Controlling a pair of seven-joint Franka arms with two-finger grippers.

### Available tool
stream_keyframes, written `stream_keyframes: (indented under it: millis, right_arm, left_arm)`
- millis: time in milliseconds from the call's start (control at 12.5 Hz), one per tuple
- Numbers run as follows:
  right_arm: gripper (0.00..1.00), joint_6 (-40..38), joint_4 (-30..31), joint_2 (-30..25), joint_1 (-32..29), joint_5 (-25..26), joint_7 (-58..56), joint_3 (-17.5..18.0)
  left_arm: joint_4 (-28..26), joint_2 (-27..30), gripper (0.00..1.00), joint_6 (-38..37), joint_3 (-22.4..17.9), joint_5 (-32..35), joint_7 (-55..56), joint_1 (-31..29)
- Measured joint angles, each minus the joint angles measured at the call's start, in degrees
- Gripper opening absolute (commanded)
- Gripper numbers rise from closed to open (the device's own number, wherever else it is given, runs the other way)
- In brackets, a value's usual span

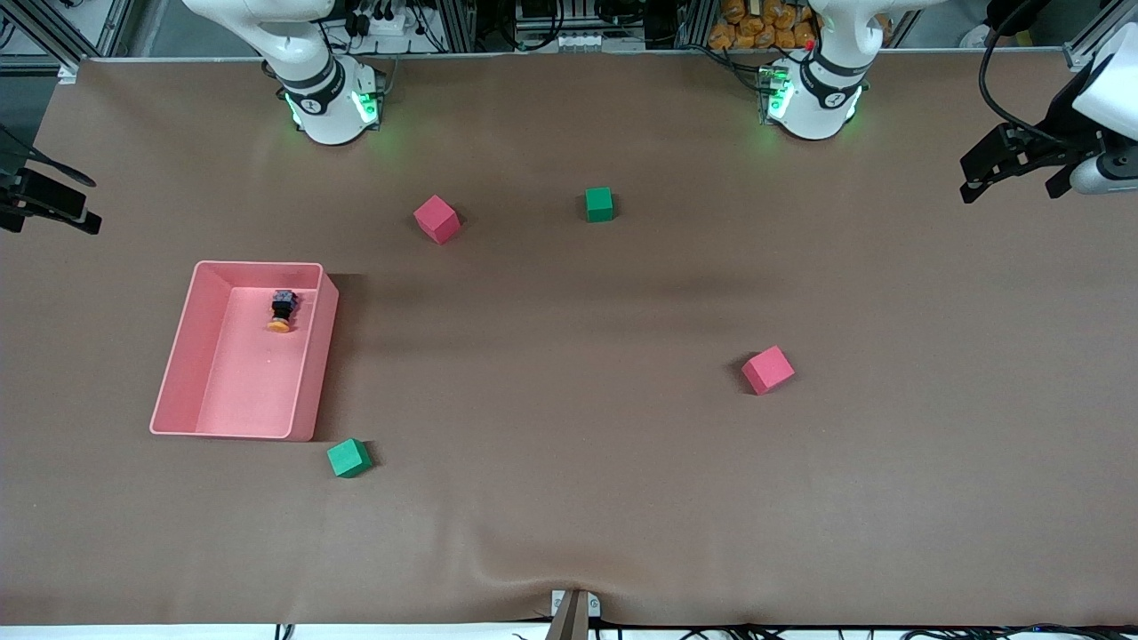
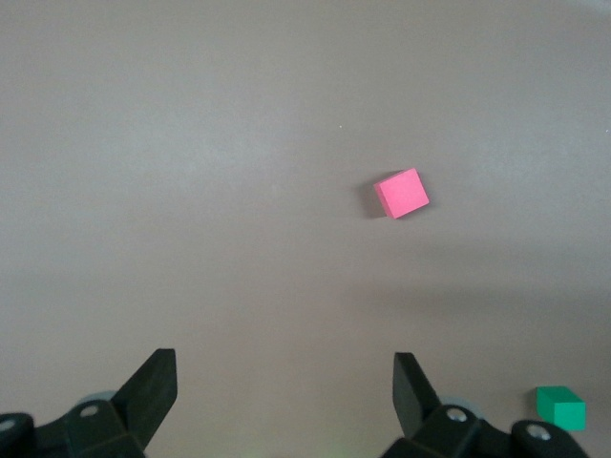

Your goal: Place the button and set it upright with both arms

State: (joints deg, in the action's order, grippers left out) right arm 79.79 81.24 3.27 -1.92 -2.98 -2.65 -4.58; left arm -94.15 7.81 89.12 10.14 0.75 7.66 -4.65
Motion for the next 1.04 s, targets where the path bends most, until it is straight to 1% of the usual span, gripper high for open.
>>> stream_keyframes:
  millis: [479, 638, 798, 958, 1038]
  right_arm:
    - [1.0, -0.37, 0.07, 0.23, -0.01, 0.0, 0.0, 0.04]
    - [1.0, -0.89, 1.27, 0.6, -0.07, 0.0, 0.0, -0.02]
    - [1.0, -0.31, 4.98, 1.25, -0.1, 0.01, 0.0, -0.07]
    - [1.0, 5.35, 11.24, 2.19, -0.18, 0.46, -0.01, -0.21]
    - [1.0, 9.09, 14.71, 2.78, -0.2, 1.53, -0.01, -0.27]
  left_arm:
    - [0.02, -0.5, 1.0, -0.41, 0.0, -0.11, -0.53, -0.01]
    - [0.02, -0.6, 1.0, -0.75, 0.0, -0.18, -0.65, -0.01]
    - [-0.01, -0.65, 1.0, -2.35, 0.0, -0.18, -1.43, -0.01]
    - [-0.12, -1.0, 1.0, -2.94, -0.06, -0.19, -2.15, -0.42]
    - [-0.19, -1.35, 1.0, -2.96, -0.07, -0.19, -2.31, -0.93]
